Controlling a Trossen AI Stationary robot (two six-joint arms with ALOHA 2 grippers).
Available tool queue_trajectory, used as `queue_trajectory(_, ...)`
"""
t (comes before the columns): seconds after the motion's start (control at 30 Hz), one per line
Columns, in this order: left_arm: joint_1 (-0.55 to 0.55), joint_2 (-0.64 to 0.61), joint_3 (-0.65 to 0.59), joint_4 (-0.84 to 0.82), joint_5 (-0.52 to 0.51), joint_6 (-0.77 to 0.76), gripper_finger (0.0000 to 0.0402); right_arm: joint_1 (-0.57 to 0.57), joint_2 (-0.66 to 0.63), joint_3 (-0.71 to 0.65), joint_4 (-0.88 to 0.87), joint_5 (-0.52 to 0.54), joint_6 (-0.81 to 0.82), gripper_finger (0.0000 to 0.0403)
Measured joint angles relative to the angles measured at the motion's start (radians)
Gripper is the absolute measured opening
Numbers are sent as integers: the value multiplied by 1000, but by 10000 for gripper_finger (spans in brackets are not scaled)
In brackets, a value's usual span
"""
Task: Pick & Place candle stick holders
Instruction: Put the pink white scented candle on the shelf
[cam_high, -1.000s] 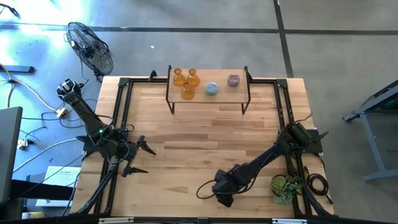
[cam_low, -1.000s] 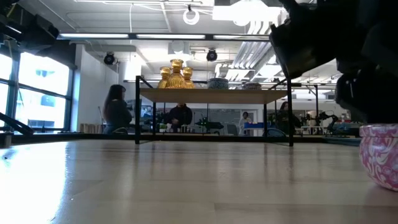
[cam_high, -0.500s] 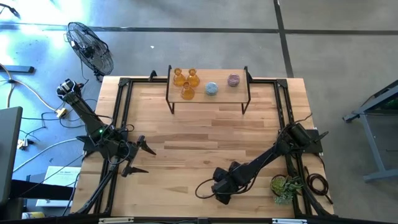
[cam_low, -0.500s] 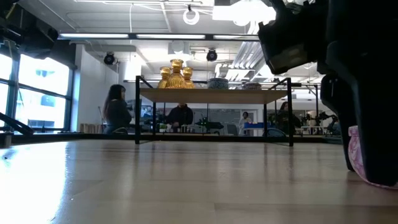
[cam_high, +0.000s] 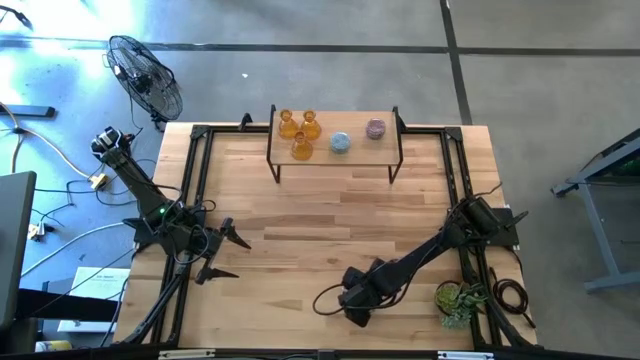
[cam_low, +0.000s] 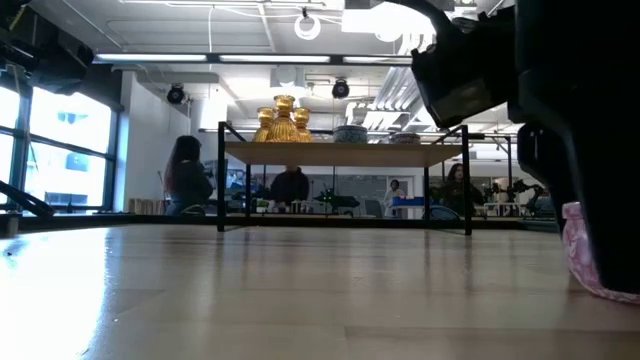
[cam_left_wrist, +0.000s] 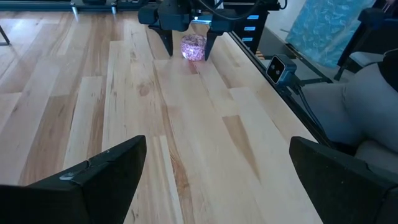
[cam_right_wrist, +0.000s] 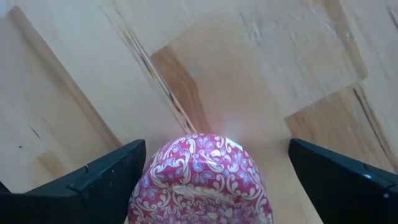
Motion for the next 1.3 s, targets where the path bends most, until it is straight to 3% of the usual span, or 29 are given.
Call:
queue_trajectory(0.33, 0, 0, 0, 0, 0, 0, 388, 4, 0, -1, -53, -68, 25, 392)
queue_trajectory(0.8, 0, 0, 0, 0, 0, -1, 388, 27, 0, -2, -74, -58, 66, 382)
queue_trajectory(1.3, 0, 0, 0, 0, 0, -1, 388, 27, 0, -3, -98, -15, 68, 293)
